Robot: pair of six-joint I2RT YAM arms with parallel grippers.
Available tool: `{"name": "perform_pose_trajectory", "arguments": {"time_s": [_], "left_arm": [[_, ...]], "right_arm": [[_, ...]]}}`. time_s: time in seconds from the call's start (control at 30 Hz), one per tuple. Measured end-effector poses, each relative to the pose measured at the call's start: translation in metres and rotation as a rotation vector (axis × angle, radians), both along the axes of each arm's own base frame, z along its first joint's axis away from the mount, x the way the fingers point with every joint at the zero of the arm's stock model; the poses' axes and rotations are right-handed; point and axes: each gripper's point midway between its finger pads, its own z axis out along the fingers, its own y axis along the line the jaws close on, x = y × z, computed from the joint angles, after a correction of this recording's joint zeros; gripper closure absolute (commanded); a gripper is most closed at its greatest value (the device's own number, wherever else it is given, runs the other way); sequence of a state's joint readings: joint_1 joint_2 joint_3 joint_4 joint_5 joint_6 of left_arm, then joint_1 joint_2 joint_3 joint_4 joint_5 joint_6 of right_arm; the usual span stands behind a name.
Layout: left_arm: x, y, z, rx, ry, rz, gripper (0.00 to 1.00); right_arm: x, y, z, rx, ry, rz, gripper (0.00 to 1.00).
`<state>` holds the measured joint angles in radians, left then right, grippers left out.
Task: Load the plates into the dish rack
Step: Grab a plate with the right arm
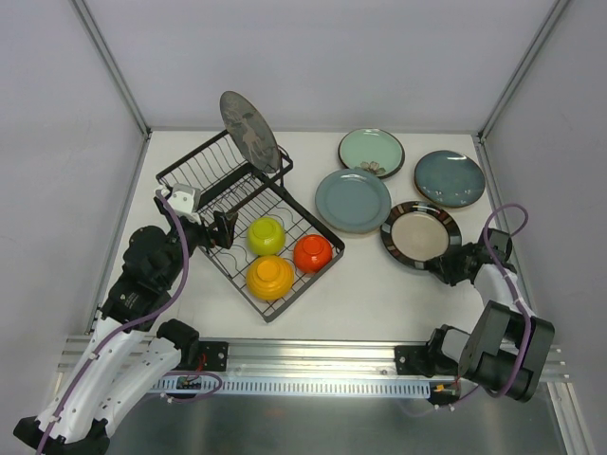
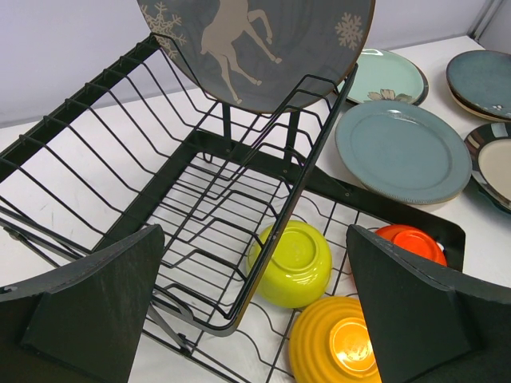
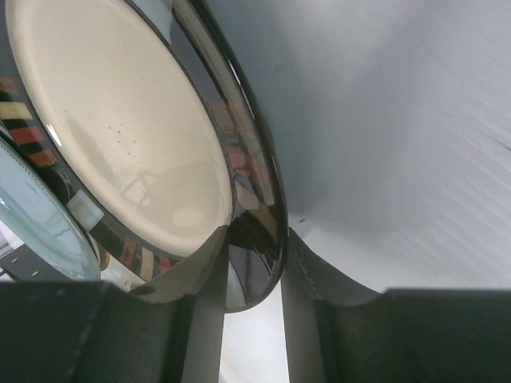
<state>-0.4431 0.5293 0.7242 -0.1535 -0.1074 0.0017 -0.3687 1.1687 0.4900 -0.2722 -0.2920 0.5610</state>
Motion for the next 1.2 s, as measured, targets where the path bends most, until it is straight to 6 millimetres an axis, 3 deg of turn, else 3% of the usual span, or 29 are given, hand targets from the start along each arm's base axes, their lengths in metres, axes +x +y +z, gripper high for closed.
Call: {"name": "perform_pose_trajectory", "arguments": {"time_s": [0.27, 0.33, 0.77, 1.2], "left_arm": [[0.0, 0.0, 0.0, 0.004, -0.001, -0.004, 0.01], [0.0, -0.001, 0.0, 0.006, -0.001, -0.005, 0.01], [-0.001, -0.003, 0.0, 0.007, -0.001, -0.022, 0.01], [-0.001, -0.003, 0.0, 0.008, -0.001, -0.022, 0.01]], "right_arm": [[-0.014, -0.005, -0.001, -0.051, 0.045, -0.009, 0.44], [-0.017, -0.006, -0.002, -0.057, 0.054, -0.014, 0.44], [-0.019, -0.017, 0.007, -0.114, 0.049, -0.053, 0.74], [-0.019, -0.021, 0.018, -0.135, 0.035, -0.082, 0.97]]}}
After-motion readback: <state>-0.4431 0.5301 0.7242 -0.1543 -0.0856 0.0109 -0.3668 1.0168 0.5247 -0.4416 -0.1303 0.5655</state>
